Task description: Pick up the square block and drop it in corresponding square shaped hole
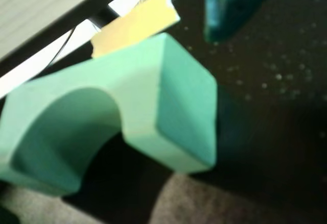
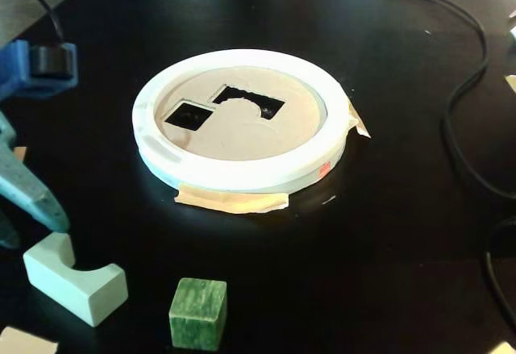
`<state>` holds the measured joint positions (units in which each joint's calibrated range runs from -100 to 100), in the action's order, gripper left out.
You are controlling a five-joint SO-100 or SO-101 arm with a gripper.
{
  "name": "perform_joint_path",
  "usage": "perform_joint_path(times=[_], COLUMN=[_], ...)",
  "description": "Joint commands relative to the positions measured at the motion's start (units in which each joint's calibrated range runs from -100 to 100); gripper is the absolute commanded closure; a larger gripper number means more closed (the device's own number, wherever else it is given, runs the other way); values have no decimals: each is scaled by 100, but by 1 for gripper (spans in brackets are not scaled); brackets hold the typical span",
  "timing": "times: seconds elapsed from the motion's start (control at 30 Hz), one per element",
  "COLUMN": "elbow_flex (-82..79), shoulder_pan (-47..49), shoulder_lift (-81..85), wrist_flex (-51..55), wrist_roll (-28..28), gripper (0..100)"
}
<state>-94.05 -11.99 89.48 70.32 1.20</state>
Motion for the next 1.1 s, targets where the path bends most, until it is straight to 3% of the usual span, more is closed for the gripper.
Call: perform_joint_path(times=[0.0, 0.6, 1.07], elbow_flex=[69, 151, 2173], shoulder_pan=[-75, -75, 100], shoulder_lift=[49, 58, -67], wrist_flex=[-183, -203, -203], wrist_roll=[15, 15, 24], gripper=[11, 11, 11])
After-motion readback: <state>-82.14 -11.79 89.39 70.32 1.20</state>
